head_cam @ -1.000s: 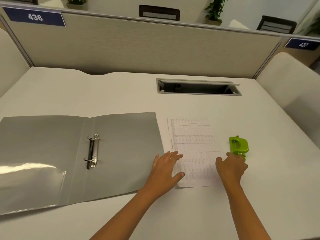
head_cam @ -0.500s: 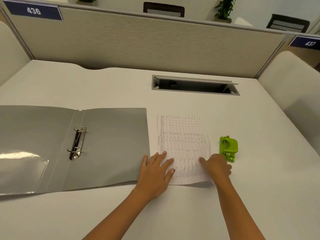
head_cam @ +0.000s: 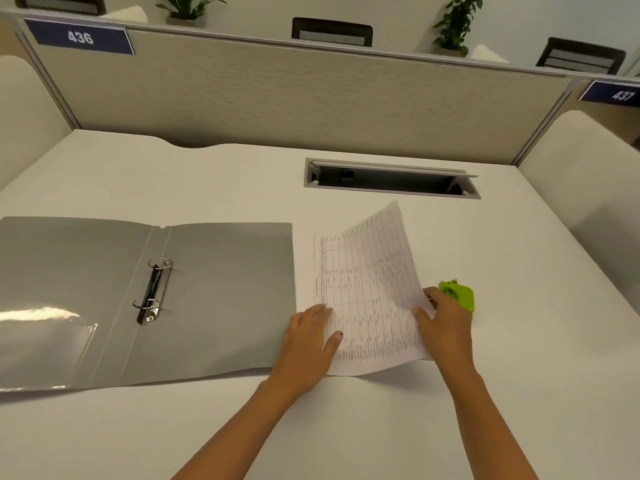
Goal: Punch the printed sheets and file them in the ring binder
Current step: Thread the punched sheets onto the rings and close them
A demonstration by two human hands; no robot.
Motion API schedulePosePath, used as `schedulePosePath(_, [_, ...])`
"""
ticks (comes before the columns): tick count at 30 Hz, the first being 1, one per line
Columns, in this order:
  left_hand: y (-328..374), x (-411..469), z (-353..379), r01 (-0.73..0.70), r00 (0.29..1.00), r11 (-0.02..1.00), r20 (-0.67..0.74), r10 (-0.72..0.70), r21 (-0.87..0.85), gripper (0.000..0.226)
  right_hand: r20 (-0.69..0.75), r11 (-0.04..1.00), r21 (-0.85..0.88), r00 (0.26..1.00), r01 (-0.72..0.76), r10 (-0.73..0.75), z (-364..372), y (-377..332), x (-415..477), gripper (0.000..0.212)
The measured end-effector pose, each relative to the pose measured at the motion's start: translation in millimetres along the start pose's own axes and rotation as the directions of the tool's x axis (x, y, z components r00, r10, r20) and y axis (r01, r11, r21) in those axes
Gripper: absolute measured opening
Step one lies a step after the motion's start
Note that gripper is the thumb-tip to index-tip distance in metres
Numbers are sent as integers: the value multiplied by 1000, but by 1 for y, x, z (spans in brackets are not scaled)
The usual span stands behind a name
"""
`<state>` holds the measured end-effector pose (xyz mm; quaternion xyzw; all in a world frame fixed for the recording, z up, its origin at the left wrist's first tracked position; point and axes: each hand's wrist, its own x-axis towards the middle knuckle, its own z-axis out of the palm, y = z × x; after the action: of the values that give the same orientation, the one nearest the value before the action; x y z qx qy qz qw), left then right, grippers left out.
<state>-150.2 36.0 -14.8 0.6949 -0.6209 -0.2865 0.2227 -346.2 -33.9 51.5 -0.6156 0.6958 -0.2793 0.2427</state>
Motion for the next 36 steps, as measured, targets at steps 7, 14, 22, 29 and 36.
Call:
schedulePosePath(7, [9,21,-62,217,943,637,-10,-333,-740,46,30,931,363,999,-36,26,-15,-14,-3,25])
schedulePosePath(14, [-1,16,-98,34,959,625,-151,-241,-780,39,376,745,625,926,-235,-23,0,-27,-13,29])
schedulePosePath(22, [-21,4,-103,-1,957,636,-186,-224,-772,32,160,915,401,987,-45,-22,29,-57,-22,14])
schedulePosePath(29, [-45,-7,-121,25,949,665,-192,-251,-747,35,-59,947,302,994,106,-93,45,-90,-42,13])
schedulePosePath(36, [-91,-26,-156,42,869,636,-286,-404,-770,19,56,959,276,995,61,-79,63,-103,-51,20])
